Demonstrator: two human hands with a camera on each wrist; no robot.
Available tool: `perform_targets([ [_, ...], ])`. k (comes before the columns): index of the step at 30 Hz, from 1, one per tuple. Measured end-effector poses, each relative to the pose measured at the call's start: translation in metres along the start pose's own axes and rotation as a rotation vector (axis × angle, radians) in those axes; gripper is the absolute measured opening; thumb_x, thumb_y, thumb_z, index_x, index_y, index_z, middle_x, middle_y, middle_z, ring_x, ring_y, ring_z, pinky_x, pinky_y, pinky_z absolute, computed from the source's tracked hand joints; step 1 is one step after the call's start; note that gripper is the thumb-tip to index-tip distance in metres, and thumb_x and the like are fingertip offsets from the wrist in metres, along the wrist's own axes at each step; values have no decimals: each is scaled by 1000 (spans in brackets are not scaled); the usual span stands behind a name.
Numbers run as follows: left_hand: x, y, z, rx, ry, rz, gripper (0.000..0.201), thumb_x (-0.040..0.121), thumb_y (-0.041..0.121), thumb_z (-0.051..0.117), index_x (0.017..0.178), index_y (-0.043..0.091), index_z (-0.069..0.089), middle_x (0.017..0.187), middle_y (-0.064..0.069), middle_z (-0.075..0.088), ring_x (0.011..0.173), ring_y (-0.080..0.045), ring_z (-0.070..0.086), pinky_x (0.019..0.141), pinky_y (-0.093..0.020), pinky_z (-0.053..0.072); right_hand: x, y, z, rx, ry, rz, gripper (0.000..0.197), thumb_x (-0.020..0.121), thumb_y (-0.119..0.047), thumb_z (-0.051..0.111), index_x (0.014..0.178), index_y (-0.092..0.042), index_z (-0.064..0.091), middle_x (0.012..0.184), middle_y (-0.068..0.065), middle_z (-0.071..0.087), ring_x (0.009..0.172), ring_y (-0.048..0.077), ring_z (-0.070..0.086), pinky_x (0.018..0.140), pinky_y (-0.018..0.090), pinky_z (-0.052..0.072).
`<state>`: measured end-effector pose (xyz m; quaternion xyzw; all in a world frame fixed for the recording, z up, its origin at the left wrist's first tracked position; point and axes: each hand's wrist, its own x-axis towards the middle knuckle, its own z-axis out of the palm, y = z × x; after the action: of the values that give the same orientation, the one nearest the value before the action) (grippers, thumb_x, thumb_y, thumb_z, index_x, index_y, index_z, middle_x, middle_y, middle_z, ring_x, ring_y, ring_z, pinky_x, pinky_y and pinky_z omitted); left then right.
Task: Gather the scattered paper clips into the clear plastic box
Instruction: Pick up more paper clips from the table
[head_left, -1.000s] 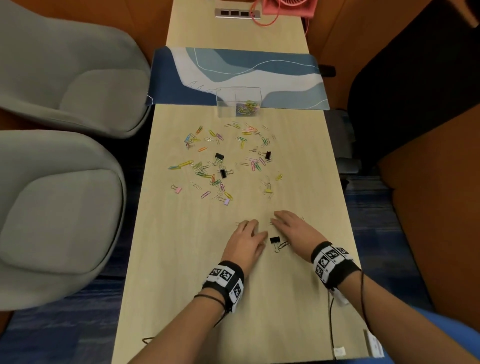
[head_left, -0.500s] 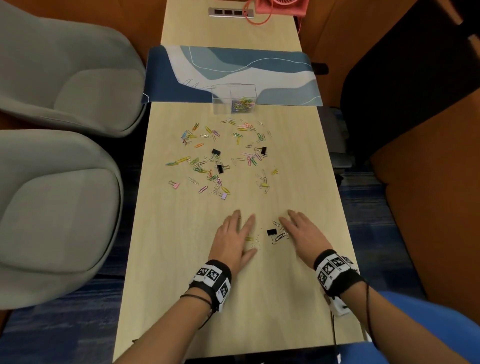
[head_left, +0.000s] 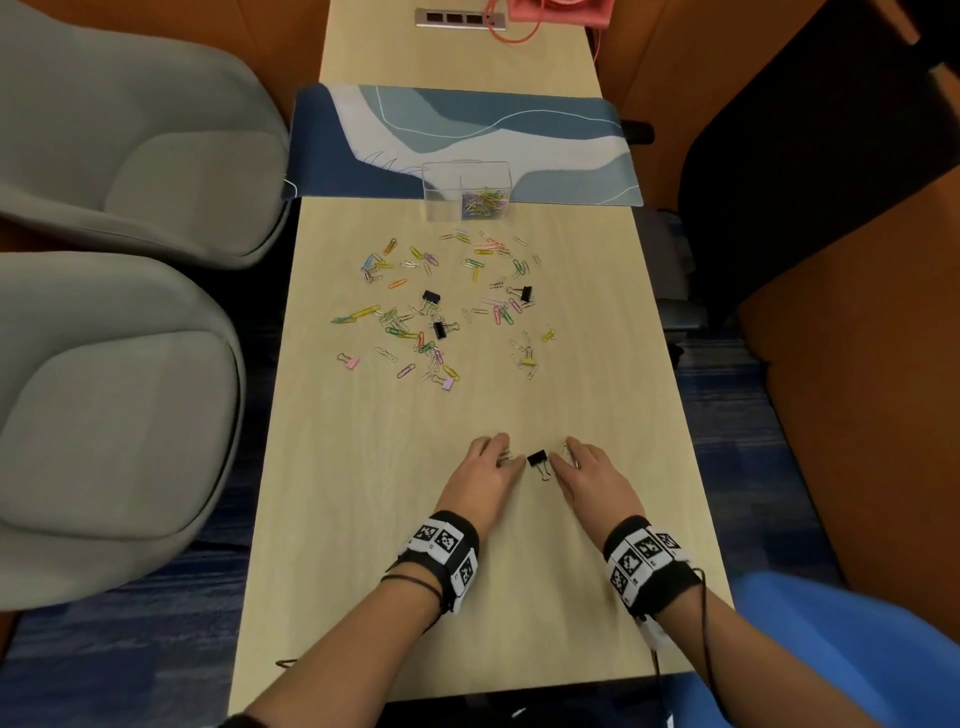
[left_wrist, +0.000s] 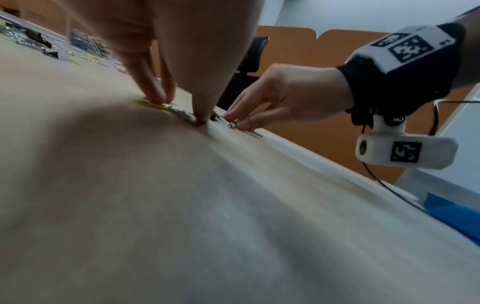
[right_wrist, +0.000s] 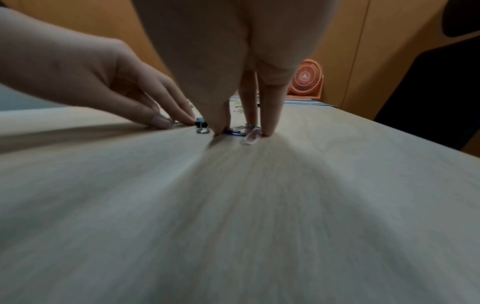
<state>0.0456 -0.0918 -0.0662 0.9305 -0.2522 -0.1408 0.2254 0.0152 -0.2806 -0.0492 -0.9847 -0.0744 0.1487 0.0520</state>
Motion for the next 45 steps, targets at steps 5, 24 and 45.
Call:
perform_targets([
  [5, 5, -5, -2, -82, -1, 38, 22, 87, 8, 67, 108, 3, 66, 111, -15, 59, 103, -33, 57, 73, -40, 57, -1, 6, -2, -14, 29, -36, 45, 50, 9, 85, 90, -9, 74, 98, 16, 68, 85, 31, 66, 56, 28, 57],
  [24, 57, 8, -42, 265, -314, -75, 14, 87, 4, 57, 101, 4, 60, 103, -15, 63, 96, -34, 61, 78, -38, 47, 48, -7, -38, -12, -175, 156, 20, 86, -1, 52, 91, -8, 70, 93, 10, 67, 87, 28, 63, 74, 29, 50],
  [45, 193, -71, -197, -606, 398, -230, 23, 70, 3, 78, 88, 16, 79, 72, 3, 71, 62, -4, 60, 64, -10, 51, 171, 56, -174, 1544, 397, 478, 12, 77, 4, 73, 89, 3, 73, 83, 11, 73, 72, 14, 70, 67, 16, 54],
])
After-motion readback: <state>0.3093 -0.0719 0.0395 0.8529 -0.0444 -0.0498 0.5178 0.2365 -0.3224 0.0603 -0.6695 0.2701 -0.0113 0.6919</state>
